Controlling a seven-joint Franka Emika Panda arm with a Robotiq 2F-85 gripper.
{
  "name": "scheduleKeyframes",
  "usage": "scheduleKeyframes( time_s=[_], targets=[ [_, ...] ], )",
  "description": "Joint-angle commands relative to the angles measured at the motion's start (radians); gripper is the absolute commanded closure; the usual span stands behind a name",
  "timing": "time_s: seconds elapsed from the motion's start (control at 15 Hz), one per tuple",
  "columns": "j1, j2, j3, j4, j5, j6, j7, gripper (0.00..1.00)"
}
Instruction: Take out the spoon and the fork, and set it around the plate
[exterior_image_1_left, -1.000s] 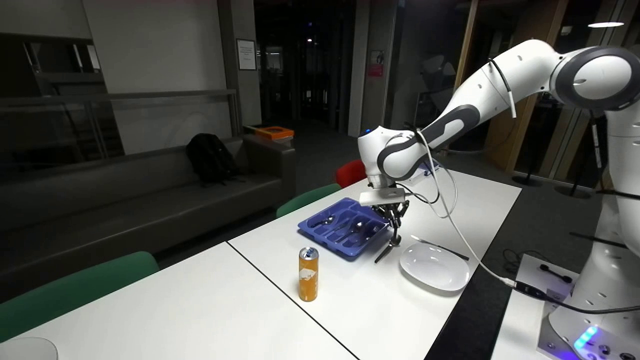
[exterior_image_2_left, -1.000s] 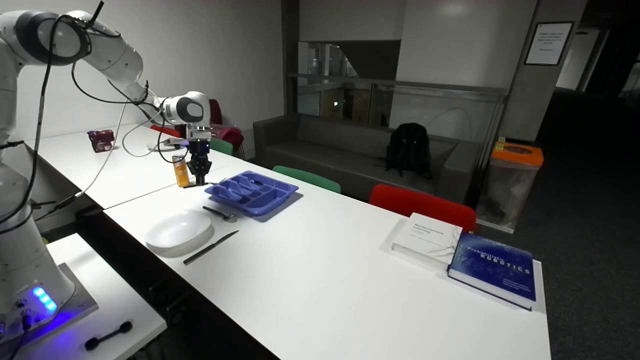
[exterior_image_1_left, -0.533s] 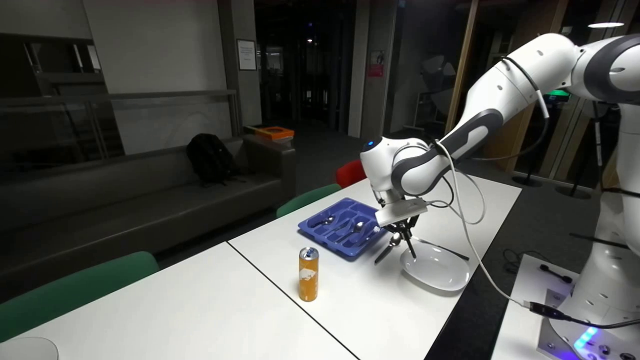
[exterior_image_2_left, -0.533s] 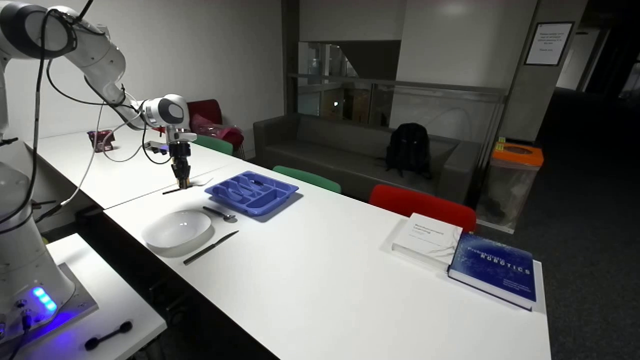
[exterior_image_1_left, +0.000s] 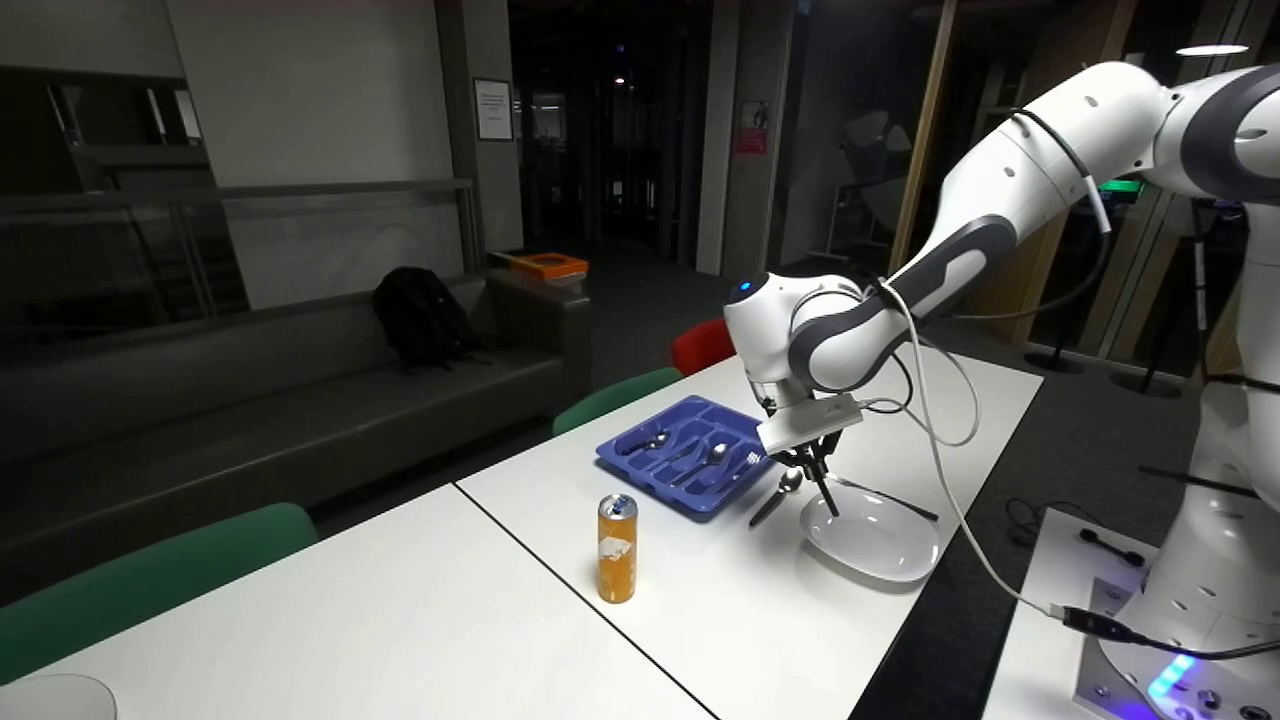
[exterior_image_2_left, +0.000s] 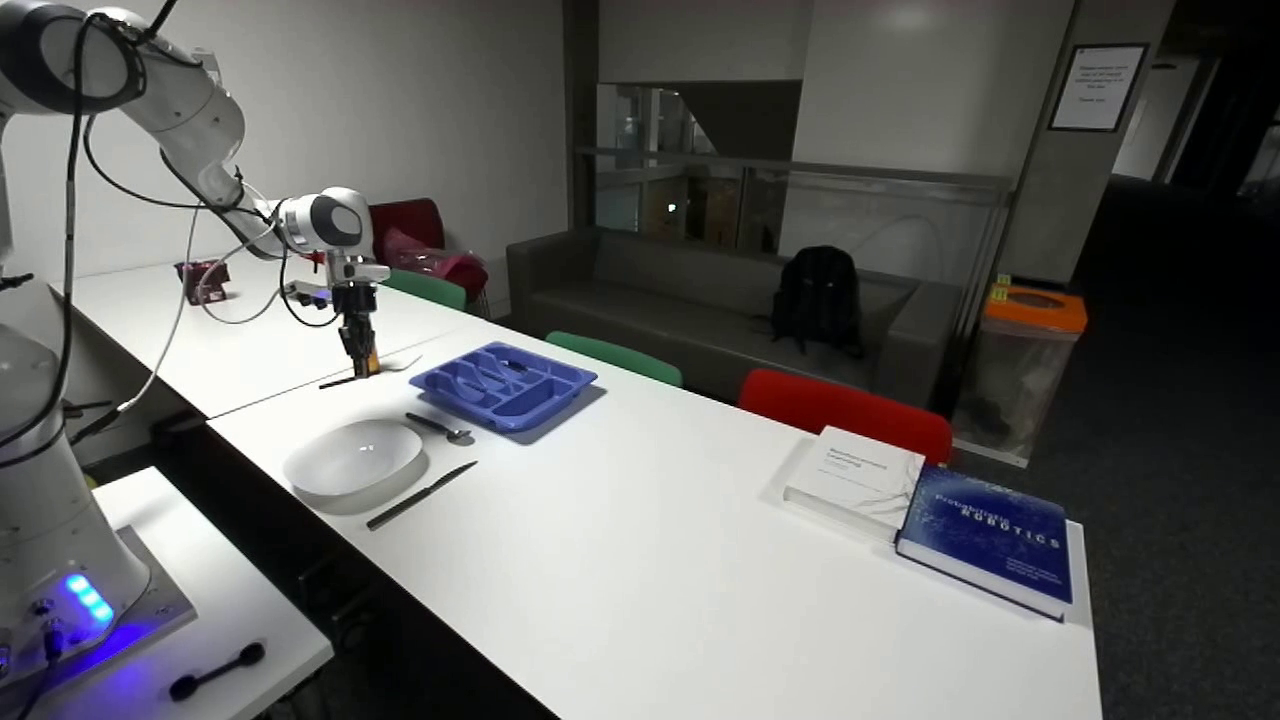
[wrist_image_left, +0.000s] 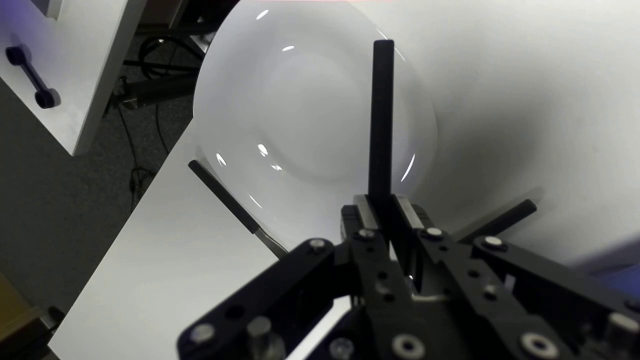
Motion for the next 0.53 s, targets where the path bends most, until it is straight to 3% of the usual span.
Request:
scheduleKeyframes(
  time_s=[0.0,0.47],
  targets=[
    [-0.007,0.001,0.002,-0.001,-0.006,-0.002,-0.009,0.97],
    [-0.011,0.015,0.001,-0.019,-0.097,0.011,-0.17,0.97]
  ],
)
